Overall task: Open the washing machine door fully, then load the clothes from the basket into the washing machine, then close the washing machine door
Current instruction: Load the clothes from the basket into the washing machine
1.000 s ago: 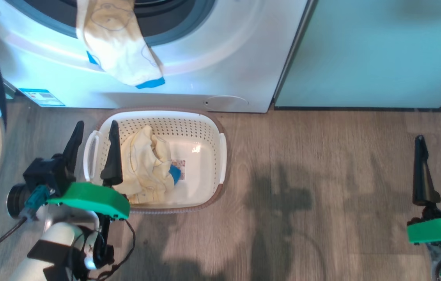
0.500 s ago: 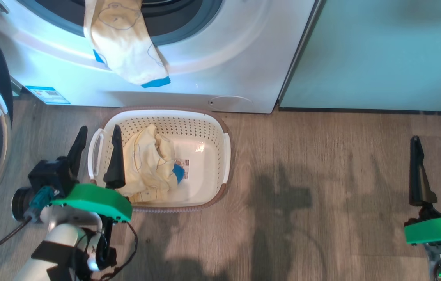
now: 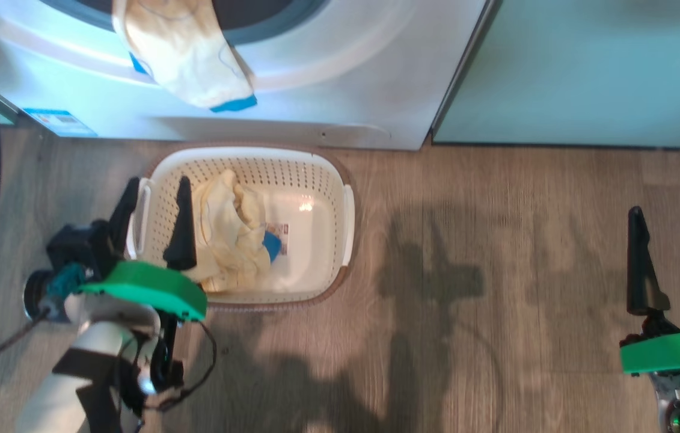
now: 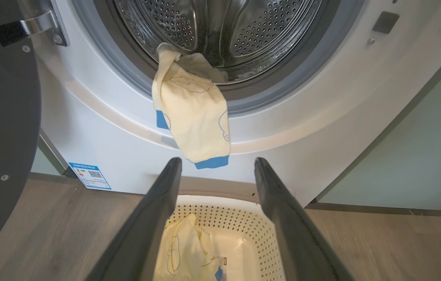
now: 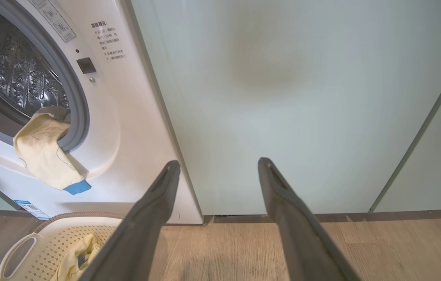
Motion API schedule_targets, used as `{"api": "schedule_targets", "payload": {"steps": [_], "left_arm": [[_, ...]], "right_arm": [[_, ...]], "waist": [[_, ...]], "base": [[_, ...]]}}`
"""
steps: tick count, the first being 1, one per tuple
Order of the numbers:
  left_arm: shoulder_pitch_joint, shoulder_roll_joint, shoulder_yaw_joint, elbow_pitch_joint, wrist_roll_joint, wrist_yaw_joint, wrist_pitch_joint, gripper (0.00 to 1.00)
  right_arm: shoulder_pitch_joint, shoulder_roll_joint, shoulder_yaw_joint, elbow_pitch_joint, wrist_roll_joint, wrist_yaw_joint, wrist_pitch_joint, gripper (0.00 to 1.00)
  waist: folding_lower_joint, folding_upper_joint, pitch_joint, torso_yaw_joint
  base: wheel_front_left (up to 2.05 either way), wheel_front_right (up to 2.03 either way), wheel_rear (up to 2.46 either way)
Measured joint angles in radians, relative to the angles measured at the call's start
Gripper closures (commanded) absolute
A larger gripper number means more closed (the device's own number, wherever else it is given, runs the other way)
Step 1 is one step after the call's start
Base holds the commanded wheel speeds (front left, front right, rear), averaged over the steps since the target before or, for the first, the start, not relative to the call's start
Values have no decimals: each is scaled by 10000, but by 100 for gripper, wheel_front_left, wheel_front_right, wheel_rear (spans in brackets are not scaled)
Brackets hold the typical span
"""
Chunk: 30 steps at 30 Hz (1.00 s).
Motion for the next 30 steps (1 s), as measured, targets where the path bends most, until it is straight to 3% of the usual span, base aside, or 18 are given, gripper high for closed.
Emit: {"api": "schedule_targets", "payload": {"steps": [17, 21, 30], "left_arm": [[-3244, -21, -56, 2499, -336, -832, 474, 0], [-4597, 121, -21, 3626, -334, -1026, 719, 0], [-6131, 591, 318, 5218, -336, -1049, 982, 0]], "right_arm": [[-1035, 2, 255, 178, 265, 0, -445, 0], [-1383, 8, 527, 464, 420, 0, -579, 0], [-1731, 54, 721, 869, 690, 0, -857, 0]], "waist": [[2, -1, 1975, -386], [3, -1, 2520, -736], [1, -1, 3259, -1339]], "base": [[0, 0, 0], [0, 0, 0], [0, 0, 0]]}}
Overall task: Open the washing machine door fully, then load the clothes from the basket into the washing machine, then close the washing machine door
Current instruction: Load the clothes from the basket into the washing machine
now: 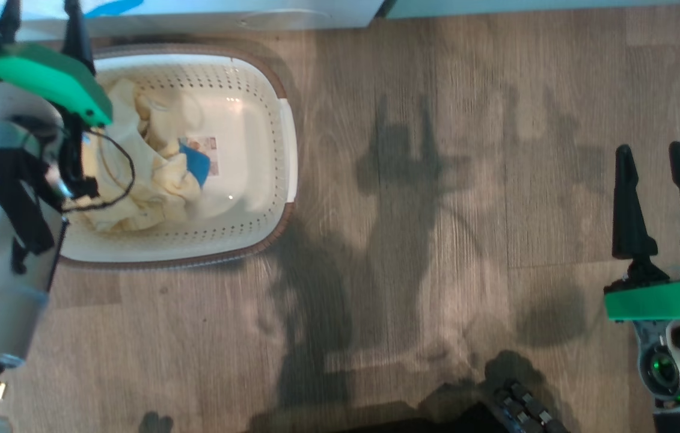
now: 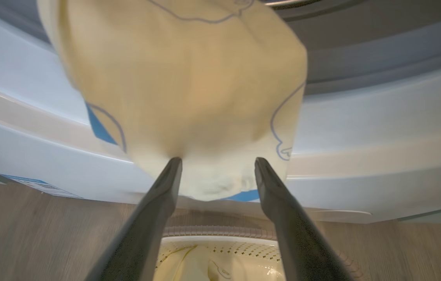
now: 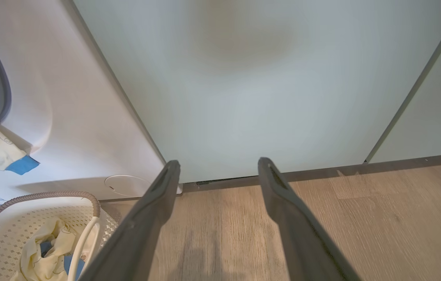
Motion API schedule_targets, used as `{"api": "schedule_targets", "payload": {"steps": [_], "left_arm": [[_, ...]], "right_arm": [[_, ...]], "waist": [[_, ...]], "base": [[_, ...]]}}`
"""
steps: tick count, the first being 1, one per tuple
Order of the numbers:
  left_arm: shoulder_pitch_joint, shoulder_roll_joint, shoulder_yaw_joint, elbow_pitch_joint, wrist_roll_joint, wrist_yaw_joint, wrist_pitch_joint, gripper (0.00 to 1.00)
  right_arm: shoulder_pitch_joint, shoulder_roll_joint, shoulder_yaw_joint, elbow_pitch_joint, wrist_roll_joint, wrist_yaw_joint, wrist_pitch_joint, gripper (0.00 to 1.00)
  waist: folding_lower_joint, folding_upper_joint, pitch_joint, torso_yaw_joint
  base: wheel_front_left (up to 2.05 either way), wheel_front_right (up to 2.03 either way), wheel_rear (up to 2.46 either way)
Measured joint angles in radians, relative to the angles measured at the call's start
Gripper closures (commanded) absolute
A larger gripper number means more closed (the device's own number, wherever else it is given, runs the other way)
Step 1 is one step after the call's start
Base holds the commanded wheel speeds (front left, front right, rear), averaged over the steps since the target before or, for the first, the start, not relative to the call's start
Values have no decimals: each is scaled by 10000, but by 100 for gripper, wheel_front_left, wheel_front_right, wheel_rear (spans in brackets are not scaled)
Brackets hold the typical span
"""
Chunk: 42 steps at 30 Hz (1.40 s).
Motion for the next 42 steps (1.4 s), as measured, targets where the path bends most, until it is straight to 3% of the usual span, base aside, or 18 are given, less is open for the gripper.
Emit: {"api": "schedule_targets", "payload": {"steps": [13, 21, 26, 27, 28, 29, 42], "left_arm": [[-347, 585, 430, 531, -98, 77, -194, 0], [-647, 775, 242, 376, -86, -337, -234, 0], [-691, 836, 213, 374, -86, -362, -234, 0], [-691, 838, 194, 376, -86, -366, -234, 25], [-691, 838, 171, 376, -86, -368, -221, 67], [-692, 838, 151, 378, -86, -412, -222, 99], [-368, 813, -199, -441, -104, -424, 280, 100]], "right_arm": [[-374, 33, 25, 184, 186, 0, -111, 0], [-689, 42, 65, 155, 186, 0, -113, 0], [-690, 42, 69, 155, 188, 0, -113, 0], [-689, 42, 69, 157, 188, 0, -113, 0], [-690, 44, 69, 157, 188, 0, -113, 0], [-689, 44, 69, 157, 188, 0, -113, 0], [-666, 71, -52, 167, 188, 0, -113, 0]], "waist": [[-1, 0, 620, -30], [-1, 0, 729, 5], [-1, 0, 724, -17], [-1, 0, 710, -19], [-1, 0, 697, -23], [-1, 0, 682, -22], [-3, 0, 292, 244]], "base": [[0, 0, 0], [0, 0, 0], [0, 0, 0], [0, 0, 0], [0, 0, 0], [0, 0, 0], [0, 0, 0]]}}
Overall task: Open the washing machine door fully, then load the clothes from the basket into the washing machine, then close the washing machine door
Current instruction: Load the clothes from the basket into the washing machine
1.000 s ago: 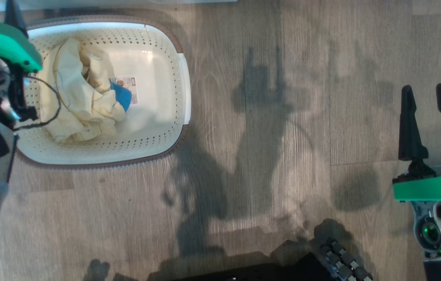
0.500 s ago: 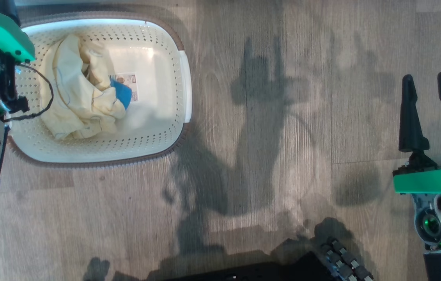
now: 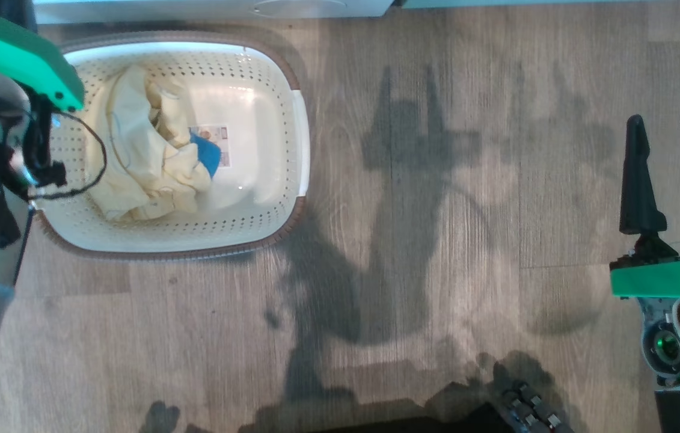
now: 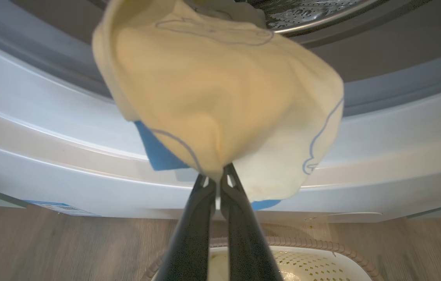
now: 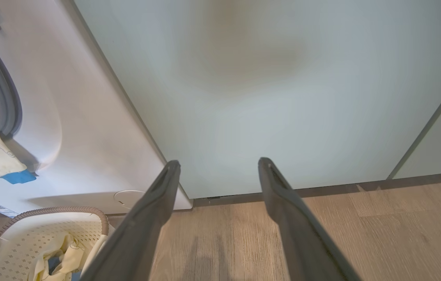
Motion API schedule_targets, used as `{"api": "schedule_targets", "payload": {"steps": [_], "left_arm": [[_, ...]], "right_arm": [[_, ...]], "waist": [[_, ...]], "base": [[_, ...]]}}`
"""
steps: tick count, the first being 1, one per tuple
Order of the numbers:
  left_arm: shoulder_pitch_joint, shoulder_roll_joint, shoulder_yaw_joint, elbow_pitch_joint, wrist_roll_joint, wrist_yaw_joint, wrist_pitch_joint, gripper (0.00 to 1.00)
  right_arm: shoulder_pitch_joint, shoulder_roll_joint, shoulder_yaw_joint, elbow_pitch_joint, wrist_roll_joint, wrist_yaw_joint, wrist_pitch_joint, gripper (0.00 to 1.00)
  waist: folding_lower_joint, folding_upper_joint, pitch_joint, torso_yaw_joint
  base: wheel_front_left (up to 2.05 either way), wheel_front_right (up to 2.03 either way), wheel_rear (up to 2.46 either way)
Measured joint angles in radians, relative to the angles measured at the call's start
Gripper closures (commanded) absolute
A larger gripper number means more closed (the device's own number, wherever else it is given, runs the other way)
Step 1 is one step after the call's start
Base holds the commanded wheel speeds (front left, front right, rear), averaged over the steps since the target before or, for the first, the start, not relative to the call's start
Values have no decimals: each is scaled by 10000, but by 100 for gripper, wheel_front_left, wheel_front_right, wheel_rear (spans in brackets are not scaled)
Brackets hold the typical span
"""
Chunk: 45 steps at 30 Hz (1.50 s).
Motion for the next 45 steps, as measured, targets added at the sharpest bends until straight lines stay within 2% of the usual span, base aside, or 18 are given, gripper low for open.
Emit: {"api": "schedule_targets", "payload": {"steps": [6, 12, 19, 30, 41, 45], "left_arm": [[600, 192, -163, -1315, -71, 188, 706, 100], [736, 614, -104, -2777, -98, 583, 1457, 100], [301, 1197, -161, -3346, -58, 706, 2650, 100], [-1336, 2288, -111, -2518, 27, 562, 4318, 100], [-3813, 2865, -393, -1141, 249, 138, 6027, 100], [-4835, 3009, -554, -813, 711, 58, 6125, 100]], "right_arm": [[18, 25, 21, 4, 42, 0, 0, 0], [16, 84, 58, 6, 105, 0, 0, 0], [10, 171, 349, 52, 282, 0, 0, 0], [10, 234, 619, 222, 688, 0, 0, 0], [-47, 284, 1103, 282, 1239, 0, 0, 0], [-208, 290, 1220, 320, 1413, 0, 0, 0]], "waist": [[0, 0, -240, 229], [0, 0, -345, 280], [0, 0, -414, -31], [2, 0, -167, -955], [2, 0, 525, -1780], [2, 0, 818, -2076]], "base": [[0, 0, 0], [0, 0, 0], [0, 0, 0], [0, 0, 0], [0, 0, 0], [0, 0, 0]]}}
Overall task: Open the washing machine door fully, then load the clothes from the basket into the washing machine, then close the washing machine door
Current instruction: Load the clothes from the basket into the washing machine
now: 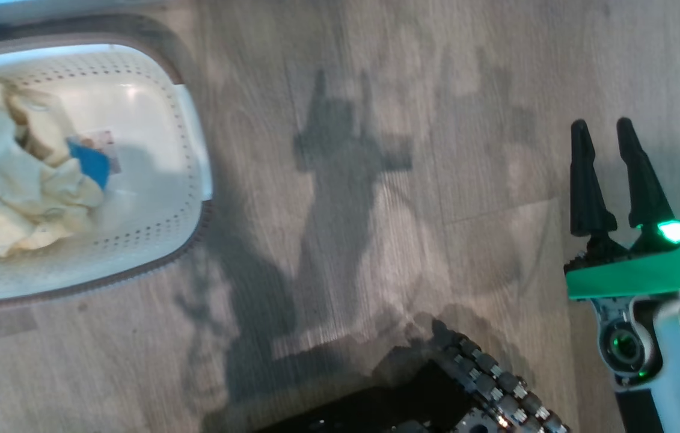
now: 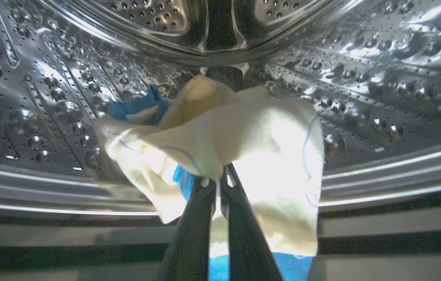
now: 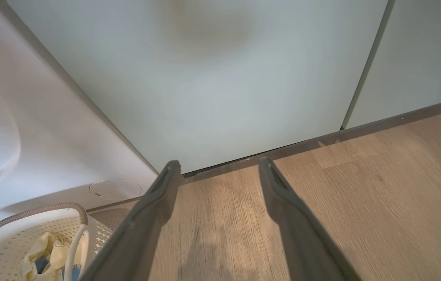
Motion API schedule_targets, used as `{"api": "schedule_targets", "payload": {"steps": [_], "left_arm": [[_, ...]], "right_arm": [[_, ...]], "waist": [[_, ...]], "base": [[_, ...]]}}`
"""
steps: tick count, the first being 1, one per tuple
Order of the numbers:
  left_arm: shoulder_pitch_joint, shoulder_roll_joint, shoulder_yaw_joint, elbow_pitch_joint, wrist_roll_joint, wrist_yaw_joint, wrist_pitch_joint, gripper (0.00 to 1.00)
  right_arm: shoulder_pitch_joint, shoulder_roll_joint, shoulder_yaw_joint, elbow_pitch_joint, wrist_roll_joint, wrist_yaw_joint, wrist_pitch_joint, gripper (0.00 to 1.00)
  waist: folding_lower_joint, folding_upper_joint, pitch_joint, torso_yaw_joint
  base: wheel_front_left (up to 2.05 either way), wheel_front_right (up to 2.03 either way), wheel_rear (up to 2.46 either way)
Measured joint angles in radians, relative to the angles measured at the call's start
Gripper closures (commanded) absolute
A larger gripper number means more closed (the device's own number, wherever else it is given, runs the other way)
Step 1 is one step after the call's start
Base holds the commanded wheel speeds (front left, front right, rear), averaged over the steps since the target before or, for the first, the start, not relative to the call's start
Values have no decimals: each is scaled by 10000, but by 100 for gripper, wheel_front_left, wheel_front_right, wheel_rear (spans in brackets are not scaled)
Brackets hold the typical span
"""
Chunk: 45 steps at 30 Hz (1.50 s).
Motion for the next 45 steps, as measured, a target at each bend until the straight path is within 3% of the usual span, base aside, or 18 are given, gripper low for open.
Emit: {"api": "schedule_targets", "payload": {"steps": [7, 17, 29, 31, 32, 45], "left_arm": [[-1515, 12, -169, 665, 596, -389, -1392, 100], [-2893, -102, -458, 1588, 1569, -836, -4796, 100], [-2866, -481, -575, 3319, 928, -1231, -4452, 100], [-2866, -533, -589, 3434, 882, -1313, -4299, 47], [-2866, -558, -587, 3494, 840, -1342, -4297, 0], [-2476, -1124, -583, 3793, 430, -1183, -4485, 0]], "right_arm": [[-254, 12, 186, -4, 90, 0, 0, 0], [-428, 21, 439, 117, 167, 0, 0, 0], [-638, 42, 512, 330, 169, 0, 0, 0], [-649, 42, 477, 332, 169, 0, 0, 0], [-648, 42, 466, 336, 167, 0, 0, 0], [-633, 44, -8, 284, -105, 0, 0, 0]], "waist": [[1, 0, 424, -422], [-1, 0, 866, -630], [-1, 0, 891, -440], [-1, 0, 866, -404], [-1, 0, 854, -384], [-2, 0, 524, 13]], "base": [[0, 0, 0], [0, 0, 0], [0, 0, 0], [0, 0, 0], [0, 0, 0], [0, 0, 0]]}}
